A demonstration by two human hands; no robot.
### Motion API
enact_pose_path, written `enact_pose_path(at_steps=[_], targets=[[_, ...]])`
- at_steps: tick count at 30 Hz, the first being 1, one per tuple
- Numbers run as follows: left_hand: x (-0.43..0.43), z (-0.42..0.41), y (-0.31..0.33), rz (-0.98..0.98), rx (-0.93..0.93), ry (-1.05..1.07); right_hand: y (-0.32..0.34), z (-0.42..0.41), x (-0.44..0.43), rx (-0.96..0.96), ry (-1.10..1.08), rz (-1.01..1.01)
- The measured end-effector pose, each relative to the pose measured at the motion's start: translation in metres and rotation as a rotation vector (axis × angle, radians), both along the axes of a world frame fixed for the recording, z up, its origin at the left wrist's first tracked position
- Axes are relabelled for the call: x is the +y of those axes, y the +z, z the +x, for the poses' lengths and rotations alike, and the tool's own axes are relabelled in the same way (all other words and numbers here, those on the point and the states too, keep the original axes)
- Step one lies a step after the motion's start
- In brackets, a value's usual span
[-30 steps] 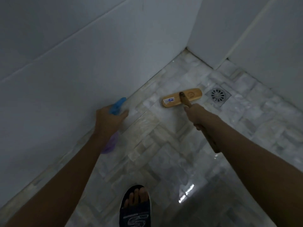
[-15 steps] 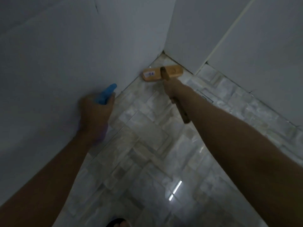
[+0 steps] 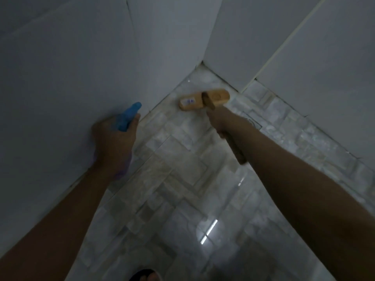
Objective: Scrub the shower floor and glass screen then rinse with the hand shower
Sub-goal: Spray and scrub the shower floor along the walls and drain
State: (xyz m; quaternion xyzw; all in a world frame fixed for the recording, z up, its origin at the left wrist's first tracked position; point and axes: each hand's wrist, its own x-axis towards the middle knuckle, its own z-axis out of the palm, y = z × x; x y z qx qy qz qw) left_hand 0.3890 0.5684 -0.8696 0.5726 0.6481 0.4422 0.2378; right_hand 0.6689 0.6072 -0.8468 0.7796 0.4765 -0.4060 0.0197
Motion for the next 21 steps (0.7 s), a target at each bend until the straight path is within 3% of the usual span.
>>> enact_pose_path(at_steps=[5,13,21], targets=[[0.0,0.0,0.003,-0.011,-0.005,-0.003,0.006,-0.002,0.049,-0.025,0.028,0.019],[-0.003,0.006,0.01,-0.068,-0.076,0.043,0.001,0.038,-0.054,-0.046,-0.005,-0.18],[-0.002,0.001,0.004,0.004,-0.007,0.001,-0.018,0.016,0.074,-0.049,0.316,0.005]])
